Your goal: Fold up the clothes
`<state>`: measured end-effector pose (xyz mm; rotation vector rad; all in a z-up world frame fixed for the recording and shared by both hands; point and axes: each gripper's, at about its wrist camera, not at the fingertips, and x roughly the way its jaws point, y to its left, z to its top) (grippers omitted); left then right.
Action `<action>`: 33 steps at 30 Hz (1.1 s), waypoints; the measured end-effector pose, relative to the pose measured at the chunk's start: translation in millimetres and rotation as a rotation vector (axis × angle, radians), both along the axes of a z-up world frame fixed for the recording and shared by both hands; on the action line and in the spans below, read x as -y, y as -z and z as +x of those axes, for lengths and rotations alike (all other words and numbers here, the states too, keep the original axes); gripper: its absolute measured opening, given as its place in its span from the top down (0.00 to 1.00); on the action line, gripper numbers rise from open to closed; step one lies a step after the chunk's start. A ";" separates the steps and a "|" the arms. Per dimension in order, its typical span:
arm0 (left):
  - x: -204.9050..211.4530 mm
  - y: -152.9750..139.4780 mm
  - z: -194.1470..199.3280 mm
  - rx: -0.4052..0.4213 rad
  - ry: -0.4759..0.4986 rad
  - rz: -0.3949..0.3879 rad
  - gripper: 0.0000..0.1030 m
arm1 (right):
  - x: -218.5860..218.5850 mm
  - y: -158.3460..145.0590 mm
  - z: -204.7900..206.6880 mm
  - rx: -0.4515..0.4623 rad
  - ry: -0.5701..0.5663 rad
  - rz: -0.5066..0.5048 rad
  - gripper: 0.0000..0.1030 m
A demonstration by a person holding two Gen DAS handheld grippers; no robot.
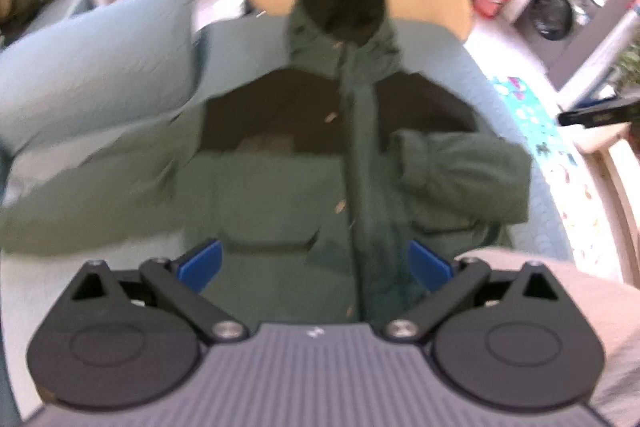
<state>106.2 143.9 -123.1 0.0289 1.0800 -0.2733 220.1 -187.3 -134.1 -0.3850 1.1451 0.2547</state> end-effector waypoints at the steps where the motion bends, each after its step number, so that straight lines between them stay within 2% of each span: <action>1: 11.5 9.2 11.5 0.022 0.009 0.028 0.02 | -7.3 15.0 11.0 -0.020 -0.119 0.000 0.36; 2: 18.8 16.1 19.7 0.035 0.006 0.048 0.02 | -13.4 26.7 19.8 -0.039 -0.202 0.012 0.36; 3: 27.5 26.4 32.6 0.040 -0.010 0.062 0.02 | -24.1 51.5 35.8 -0.076 -0.346 0.040 0.36; 6: 40.3 52.2 62.3 -0.003 -0.071 0.023 0.02 | -48.6 112.8 72.4 -0.183 -0.626 0.043 0.37; 8: 50.2 76.0 86.3 -0.060 -0.138 0.006 0.03 | -57.8 145.4 93.2 -0.261 -0.713 0.043 0.37; 9: 53.3 82.4 92.6 -0.081 -0.151 0.006 0.03 | -61.5 166.5 108.4 -0.346 -0.744 0.077 0.37; 10: 59.5 92.7 102.8 -0.121 -0.173 0.015 0.03 | -62.9 177.8 116.3 -0.408 -0.751 0.104 0.37; 12: 69.0 99.5 114.7 -0.168 -0.194 0.031 0.04 | -65.9 201.7 129.5 -0.590 -0.777 0.156 0.36; 16: 86.6 94.5 127.9 -0.197 -0.151 0.031 0.03 | -58.9 221.0 126.9 -0.771 -0.792 0.248 0.37; 19: 102.6 98.0 142.8 -0.204 -0.035 0.050 0.03 | -55.8 242.0 114.2 -0.831 -0.793 0.176 0.38; 20: 106.7 99.5 147.4 -0.202 -0.009 0.061 0.03 | -54.9 241.8 112.8 -0.834 -0.790 0.187 0.63; 21: 108.9 100.1 151.1 -0.201 -0.004 0.063 0.03 | -54.0 240.3 111.9 -0.834 -0.785 0.202 0.79; 22: 110.1 98.8 154.5 -0.199 0.005 0.057 0.03 | -52.9 233.0 112.8 -0.818 -0.770 0.237 0.86; 25: 103.8 92.4 157.9 -0.190 -0.014 0.003 0.03 | -53.2 198.8 112.5 -0.747 -0.777 0.349 0.89; 29: 87.5 87.5 159.4 -0.177 -0.082 -0.020 0.03 | -75.1 154.4 114.0 -0.664 -0.926 0.404 0.90; 33: 70.2 87.7 157.7 -0.180 -0.159 -0.032 0.03 | -129.8 102.0 146.5 -0.555 -1.069 0.497 0.91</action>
